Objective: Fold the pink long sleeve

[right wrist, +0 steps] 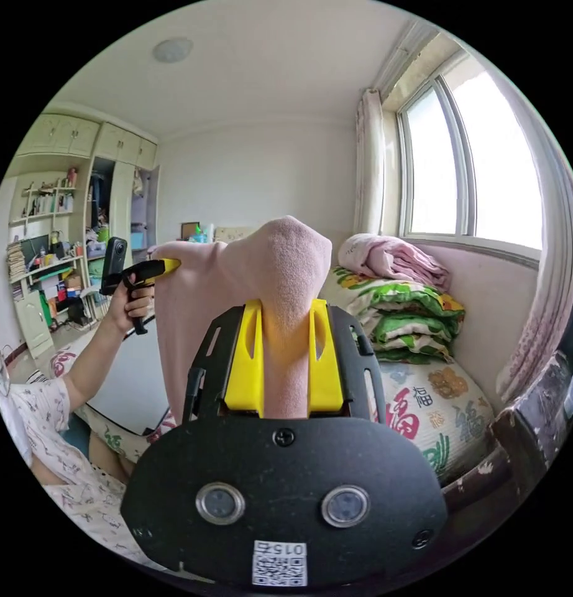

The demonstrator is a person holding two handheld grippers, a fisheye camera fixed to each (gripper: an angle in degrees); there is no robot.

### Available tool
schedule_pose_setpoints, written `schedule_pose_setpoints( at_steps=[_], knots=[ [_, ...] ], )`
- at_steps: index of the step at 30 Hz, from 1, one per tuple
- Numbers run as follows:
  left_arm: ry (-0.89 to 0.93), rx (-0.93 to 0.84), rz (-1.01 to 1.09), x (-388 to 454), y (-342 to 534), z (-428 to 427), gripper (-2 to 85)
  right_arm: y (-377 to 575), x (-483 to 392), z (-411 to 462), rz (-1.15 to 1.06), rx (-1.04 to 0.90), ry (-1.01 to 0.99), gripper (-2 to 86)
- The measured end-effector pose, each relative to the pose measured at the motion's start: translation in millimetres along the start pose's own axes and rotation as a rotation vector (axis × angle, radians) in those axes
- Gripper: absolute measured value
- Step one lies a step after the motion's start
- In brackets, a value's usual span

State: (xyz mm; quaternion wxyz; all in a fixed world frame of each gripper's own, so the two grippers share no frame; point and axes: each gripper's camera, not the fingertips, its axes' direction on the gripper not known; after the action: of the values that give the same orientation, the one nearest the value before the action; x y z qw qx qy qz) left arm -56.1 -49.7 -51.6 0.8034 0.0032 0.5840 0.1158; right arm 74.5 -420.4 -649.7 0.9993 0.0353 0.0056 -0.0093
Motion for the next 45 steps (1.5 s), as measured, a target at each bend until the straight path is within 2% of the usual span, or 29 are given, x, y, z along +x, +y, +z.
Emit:
schedule_pose_setpoints(
  at_steps=[2, 4, 6, 8, 10, 15, 20, 22, 25, 29, 32, 34, 35, 37, 39, 40, 42, 45],
  knots=[
    [-0.016, -0.054, -0.064, -39.7, -18.1, 25.0, 7.8, -0.6, 13.1, 58.0, 0.011, -0.109, 0.039, 11.3],
    [-0.246, -0.154, -0.113, -83.8, -34.4, 58.3, 9.4, 7.1, 30.9, 147.5, 0.040, -0.272, 0.086, 12.1],
    [-0.485, -0.229, -0.114, -100.1, -45.1, 73.5, 10.3, 13.3, 36.3, 196.2, 0.033, -0.321, 0.168, 11.6],
    [-0.569, -0.258, -0.065, -98.5, -61.6, 78.4, 10.7, 13.7, 36.3, 231.0, 0.007, -0.363, 0.218, 10.6],
    [-0.503, -0.264, 0.050, -78.7, -94.1, 79.1, 12.4, 9.7, 31.4, 264.2, -0.027, -0.406, 0.224, 11.7],
    [-0.467, -0.346, 0.161, -56.8, -171.4, 100.9, 13.7, 1.5, 14.1, 307.6, -0.133, -0.409, 0.344, 10.3],
    [-0.436, -0.538, 0.174, -74.8, -218.6, 132.6, 13.5, 33.5, -2.8, 344.8, -0.240, -0.512, 0.333, 7.9],
    [-0.441, -0.605, 0.165, -92.7, -237.4, 137.8, 14.0, 74.9, -23.3, 356.1, -0.381, -0.530, 0.316, 0.5],
    [-0.376, -0.631, 0.069, -120.1, -277.7, 133.2, 14.6, 117.1, -36.0, 368.5, -0.474, -0.462, 0.428, -0.7],
    [-0.372, -0.647, 0.139, -106.4, -332.4, 131.2, 13.7, 115.9, -21.1, 376.0, -0.433, -0.475, 0.393, -1.0],
    [-0.106, -0.637, 0.327, -62.2, -364.8, 110.0, 11.3, 117.9, -3.7, 377.6, -0.394, -0.467, 0.352, -1.0],
    [0.221, -0.685, 0.505, -16.1, -376.5, 90.6, 12.0, 122.2, 3.5, 382.2, -0.398, -0.469, 0.355, -1.0],
    [0.260, -0.705, 0.549, -4.7, -377.7, 88.6, 12.4, 123.4, 5.1, 383.5, -0.401, -0.470, 0.358, -1.0],
    [0.208, -0.820, 0.739, 32.5, -375.5, 99.3, 15.0, 128.9, 13.4, 387.2, -0.404, -0.471, 0.363, -1.0],
    [0.093, -0.904, 0.802, 39.2, -372.4, 122.0, 14.7, 133.6, 20.8, 388.4, -0.404, -0.469, 0.365, -1.0],
    [0.090, -0.949, 0.821, 38.8, -370.5, 135.9, 13.9, 136.9, 25.9, 389.0, -0.403, -0.468, 0.365, -1.0],
    [0.116, -0.979, 0.778, 34.6, -378.8, 151.5, 12.4, 142.6, 33.7, 389.2, -0.405, -0.463, 0.368, -1.0],
    [0.170, -0.893, 0.749, 33.1, -401.5, 141.3, 6.3, 153.7, 49.8, 386.2, -0.404, -0.450, 0.363, -1.0]
  ],
)
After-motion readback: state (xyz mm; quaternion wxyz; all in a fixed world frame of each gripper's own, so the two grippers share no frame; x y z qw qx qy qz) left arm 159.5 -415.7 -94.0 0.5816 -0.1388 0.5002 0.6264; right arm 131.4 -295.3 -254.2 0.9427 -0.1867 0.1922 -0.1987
